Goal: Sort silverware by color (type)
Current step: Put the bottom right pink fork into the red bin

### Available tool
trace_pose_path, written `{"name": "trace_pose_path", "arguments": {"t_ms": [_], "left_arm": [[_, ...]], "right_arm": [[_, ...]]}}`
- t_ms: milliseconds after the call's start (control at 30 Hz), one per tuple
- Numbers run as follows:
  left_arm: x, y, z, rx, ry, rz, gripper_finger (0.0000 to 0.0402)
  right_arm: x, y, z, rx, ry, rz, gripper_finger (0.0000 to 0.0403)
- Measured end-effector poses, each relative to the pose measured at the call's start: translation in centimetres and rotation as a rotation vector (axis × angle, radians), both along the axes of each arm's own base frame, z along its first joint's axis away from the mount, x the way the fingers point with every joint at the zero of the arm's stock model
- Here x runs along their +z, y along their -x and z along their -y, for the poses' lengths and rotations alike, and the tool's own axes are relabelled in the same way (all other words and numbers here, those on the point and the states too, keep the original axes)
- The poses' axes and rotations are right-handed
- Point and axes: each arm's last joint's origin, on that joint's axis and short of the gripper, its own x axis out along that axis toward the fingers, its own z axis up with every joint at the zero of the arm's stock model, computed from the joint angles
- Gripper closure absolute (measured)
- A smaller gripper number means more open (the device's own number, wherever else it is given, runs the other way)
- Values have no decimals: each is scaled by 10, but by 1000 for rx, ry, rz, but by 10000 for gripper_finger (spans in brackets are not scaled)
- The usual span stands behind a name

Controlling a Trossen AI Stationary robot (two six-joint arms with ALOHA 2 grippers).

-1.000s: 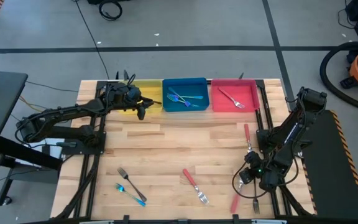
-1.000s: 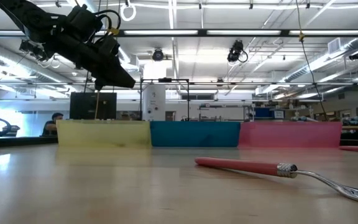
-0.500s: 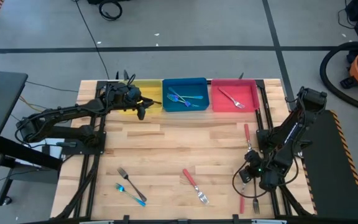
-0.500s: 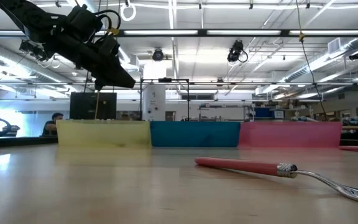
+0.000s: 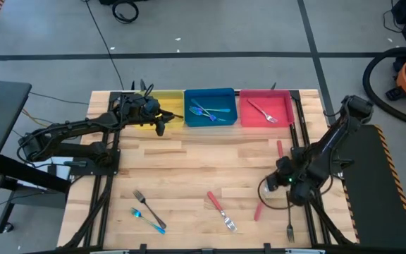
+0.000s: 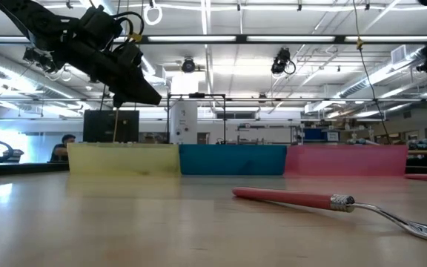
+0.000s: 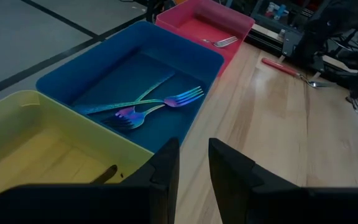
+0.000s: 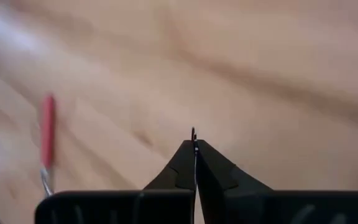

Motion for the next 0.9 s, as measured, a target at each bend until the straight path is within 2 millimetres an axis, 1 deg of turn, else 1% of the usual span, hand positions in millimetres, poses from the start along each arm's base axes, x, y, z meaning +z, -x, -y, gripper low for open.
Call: {"name": "trace_pose_path", "arguments": {"t_ms": [200,333,467,567,700,900], "left_arm": [[0,0,0,0,0,0,315],[0,0,0,-1,0,0,315],[0,0,0,-1,0,-1,315],[0,0,0,-1,-1,-1,315],[0,0,0,-1,-2,-2,315],[0,0,0,-1,0,-1,315]], "right_arm": [[17,-9,31,-70,158,91,397],[27,-18,51,-111,280,120,397],[44,-29,70,-130,413,136,397],[59,-36,85,-136,540,123,397],[76,-42,108,-188,709,72,397],[90,-41,143,-312,840,-20,396]]}}
